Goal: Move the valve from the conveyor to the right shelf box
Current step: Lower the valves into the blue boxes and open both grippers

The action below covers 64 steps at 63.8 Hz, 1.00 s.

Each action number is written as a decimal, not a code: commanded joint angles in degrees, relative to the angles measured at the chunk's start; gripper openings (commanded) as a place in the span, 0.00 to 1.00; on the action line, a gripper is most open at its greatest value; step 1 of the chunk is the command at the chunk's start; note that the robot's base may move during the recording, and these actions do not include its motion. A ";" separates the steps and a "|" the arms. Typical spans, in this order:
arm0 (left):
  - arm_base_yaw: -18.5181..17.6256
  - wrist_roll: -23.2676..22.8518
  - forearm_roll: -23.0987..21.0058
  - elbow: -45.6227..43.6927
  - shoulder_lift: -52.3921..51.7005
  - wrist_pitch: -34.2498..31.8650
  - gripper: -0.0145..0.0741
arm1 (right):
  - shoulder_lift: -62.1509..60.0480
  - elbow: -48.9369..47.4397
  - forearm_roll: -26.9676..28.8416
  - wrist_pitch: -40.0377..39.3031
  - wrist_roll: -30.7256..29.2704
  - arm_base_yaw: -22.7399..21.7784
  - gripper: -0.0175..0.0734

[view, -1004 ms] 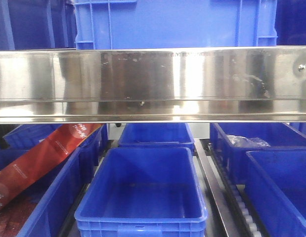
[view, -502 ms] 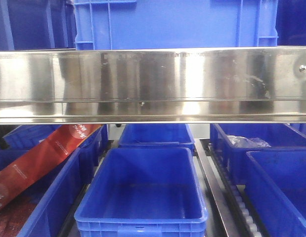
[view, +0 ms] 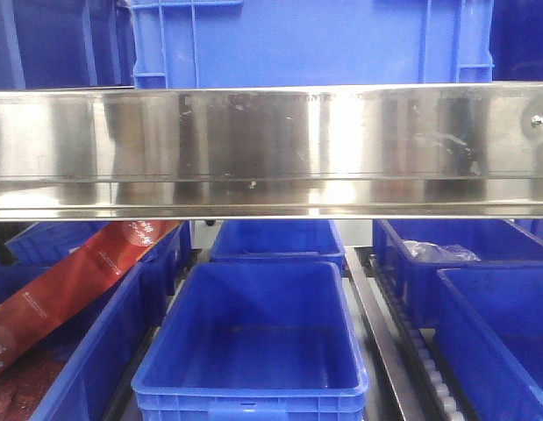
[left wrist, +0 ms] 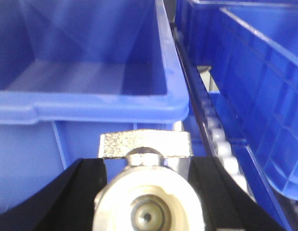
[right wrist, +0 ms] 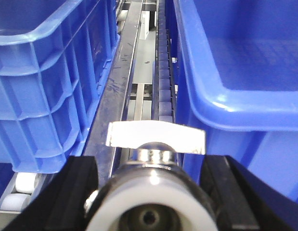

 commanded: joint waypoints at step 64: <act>-29.95 3.93 -3.10 -50.22 44.55 -0.06 0.04 | 29.17 -36.09 0.19 -9.18 -0.45 18.74 0.01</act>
